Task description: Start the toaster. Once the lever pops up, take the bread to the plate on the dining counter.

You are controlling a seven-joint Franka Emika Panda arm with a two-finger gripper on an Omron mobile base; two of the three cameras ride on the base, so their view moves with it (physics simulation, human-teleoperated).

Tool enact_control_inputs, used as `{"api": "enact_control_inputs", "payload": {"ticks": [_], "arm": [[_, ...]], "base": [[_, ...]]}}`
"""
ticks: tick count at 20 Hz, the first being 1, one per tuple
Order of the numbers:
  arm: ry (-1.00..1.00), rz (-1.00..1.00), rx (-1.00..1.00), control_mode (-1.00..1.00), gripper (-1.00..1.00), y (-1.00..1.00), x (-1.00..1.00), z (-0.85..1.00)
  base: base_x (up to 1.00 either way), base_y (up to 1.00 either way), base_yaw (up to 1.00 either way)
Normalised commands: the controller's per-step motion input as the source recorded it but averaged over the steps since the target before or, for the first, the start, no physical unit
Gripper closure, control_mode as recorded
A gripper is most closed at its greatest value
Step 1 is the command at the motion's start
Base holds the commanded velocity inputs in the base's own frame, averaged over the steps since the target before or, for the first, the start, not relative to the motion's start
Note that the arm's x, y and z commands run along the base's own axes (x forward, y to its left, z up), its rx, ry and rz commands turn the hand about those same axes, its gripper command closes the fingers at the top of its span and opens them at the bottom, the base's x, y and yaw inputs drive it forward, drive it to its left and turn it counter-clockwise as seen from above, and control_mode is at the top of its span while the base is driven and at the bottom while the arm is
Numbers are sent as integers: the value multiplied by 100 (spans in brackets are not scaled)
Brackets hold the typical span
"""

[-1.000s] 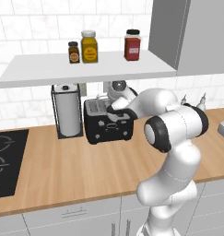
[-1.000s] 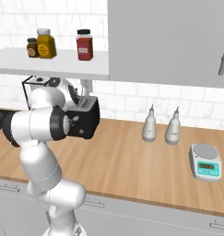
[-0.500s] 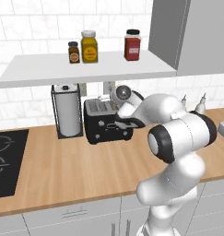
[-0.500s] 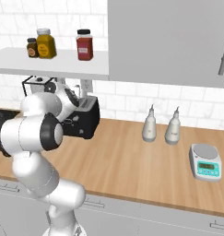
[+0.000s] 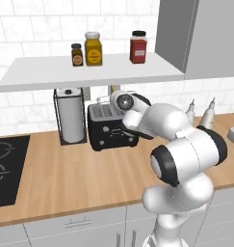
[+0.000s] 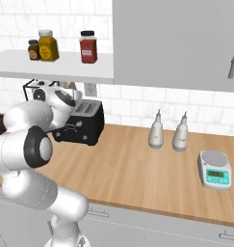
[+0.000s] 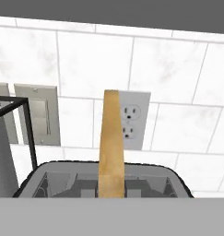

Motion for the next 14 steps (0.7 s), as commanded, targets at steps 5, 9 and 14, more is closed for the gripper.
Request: {"api": "enact_control_inputs", "payload": {"ticks": [5,9,14], "arm": [[9,-3,0,-100,100,18,-36,22],[12,-3,0,-100,100,0,-61,55],[4,-3,2,-100,100,0,-73,92]], "base": [[0,0,0],[0,0,0],[0,0,0]]}}
